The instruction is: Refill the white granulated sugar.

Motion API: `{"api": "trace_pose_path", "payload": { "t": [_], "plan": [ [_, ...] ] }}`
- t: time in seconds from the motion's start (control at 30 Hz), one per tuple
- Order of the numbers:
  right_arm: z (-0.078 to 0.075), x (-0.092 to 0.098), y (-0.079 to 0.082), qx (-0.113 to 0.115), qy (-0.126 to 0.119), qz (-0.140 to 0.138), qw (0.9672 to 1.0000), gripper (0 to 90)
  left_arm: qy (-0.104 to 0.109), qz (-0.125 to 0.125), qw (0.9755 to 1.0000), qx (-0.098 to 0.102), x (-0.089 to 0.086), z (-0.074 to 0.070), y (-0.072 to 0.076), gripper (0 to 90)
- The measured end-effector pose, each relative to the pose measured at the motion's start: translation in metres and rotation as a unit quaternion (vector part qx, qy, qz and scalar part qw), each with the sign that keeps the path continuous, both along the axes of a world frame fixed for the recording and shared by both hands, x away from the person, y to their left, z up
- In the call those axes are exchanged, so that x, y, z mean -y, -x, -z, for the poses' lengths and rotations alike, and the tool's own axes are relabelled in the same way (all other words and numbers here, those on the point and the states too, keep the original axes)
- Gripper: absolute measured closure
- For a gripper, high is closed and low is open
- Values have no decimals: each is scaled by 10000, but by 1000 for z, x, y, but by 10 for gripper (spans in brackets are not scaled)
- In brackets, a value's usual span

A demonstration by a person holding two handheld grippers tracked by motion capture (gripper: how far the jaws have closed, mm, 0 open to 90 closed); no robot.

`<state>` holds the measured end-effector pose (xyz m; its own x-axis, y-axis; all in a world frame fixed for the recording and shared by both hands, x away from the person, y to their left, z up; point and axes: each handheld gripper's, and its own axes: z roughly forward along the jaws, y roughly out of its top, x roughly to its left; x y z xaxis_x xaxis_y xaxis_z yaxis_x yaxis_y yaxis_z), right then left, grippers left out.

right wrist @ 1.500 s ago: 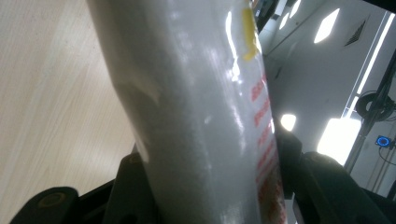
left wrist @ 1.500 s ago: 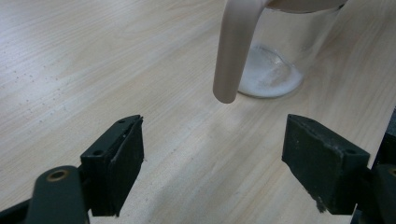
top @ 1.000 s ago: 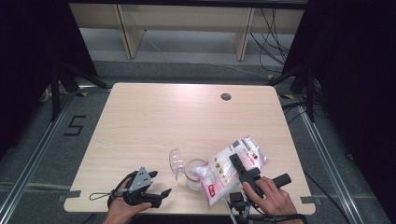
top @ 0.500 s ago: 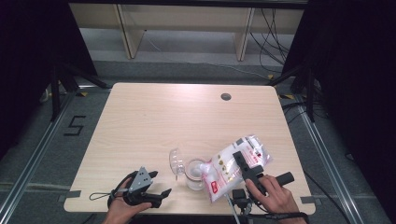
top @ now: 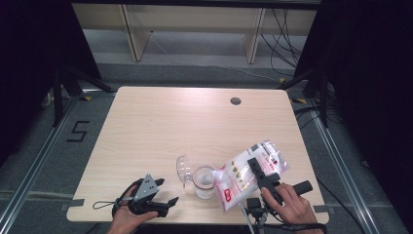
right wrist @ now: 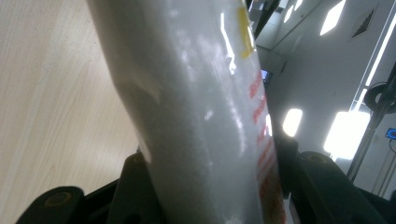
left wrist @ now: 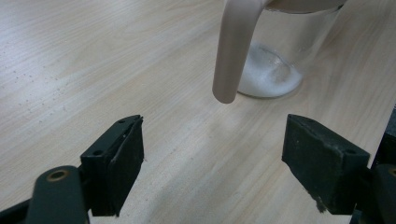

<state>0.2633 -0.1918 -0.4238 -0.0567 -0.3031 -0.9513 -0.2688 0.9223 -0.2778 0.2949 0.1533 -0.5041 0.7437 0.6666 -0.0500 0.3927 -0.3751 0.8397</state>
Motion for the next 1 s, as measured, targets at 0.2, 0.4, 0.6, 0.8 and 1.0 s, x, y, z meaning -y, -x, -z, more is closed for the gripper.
{"api": "trace_pose_path", "payload": {
  "t": [0.2,0.4,0.6,0.8,1.0],
  "plan": [
    [-1,-1,4,15,44,-6,10000,593,-22,16,10000,-17,0,0,0,204],
    [-2,-6,4,21,96,-157,9998,595,-40,-7,10000,25,0,0,0,204],
    [0,-12,2,-70,19,-167,9998,598,-94,56,9999,23,0,0,0,204],
    [2,-17,1,-186,-36,-117,9998,601,-26,25,10000,16,1,1,0,204],
    [2,-17,-1,-164,-34,-79,9998,606,-19,20,10000,5,1,1,0,204]
  ]
}}
